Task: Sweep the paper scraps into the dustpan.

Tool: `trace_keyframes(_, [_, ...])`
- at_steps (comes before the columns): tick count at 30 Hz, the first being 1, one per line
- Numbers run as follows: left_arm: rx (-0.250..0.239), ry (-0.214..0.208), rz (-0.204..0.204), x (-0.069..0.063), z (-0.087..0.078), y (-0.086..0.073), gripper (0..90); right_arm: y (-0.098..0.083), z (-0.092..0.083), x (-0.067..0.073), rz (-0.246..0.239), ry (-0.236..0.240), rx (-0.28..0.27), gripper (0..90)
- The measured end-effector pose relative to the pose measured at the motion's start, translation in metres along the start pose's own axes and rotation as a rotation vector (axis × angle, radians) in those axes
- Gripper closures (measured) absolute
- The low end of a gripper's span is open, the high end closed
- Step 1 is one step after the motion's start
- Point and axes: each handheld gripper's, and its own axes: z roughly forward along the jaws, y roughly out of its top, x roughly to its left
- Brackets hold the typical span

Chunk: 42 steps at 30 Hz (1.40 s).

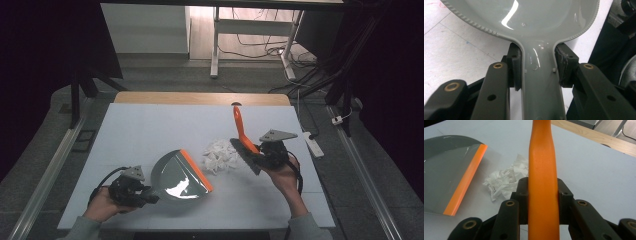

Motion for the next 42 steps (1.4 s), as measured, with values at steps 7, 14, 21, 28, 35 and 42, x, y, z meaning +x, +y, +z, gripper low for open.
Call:
trace_keyframes(7, [0.007, 0.002, -0.009, 0.003, 0.003, -0.001, 61.4, 0.004, 0.016, -0.004, 0.001, -0.001, 0.021, 70.7])
trace_keyframes(14, [0.009, 0.001, -0.007, 0.003, 0.005, 0.0, 61.4, 0.009, 0.027, -0.013, 0.016, -0.025, 0.027, 70.7])
trace_keyframes(21, [0.004, 0.008, -0.024, 0.004, 0.007, 0.001, 61.4, 0.01, 0.036, -0.022, 0.035, -0.041, 0.042, 70.6])
trace_keyframes(28, [0.011, 0.0, -0.012, 0.003, 0.008, 0.002, 61.4, 0.012, 0.04, -0.026, 0.024, -0.061, 0.067, 70.7])
trace_keyframes(35, [0.016, -0.023, -0.006, 0.007, 0.014, 0.007, 61.4, 0.019, 0.05, -0.034, 0.039, -0.09, 0.096, 70.7])
trace_keyframes(42, [0.024, -0.026, -0.007, 0.008, 0.017, 0.01, 61.4, 0.023, 0.067, -0.038, 0.032, -0.101, 0.123, 70.7])
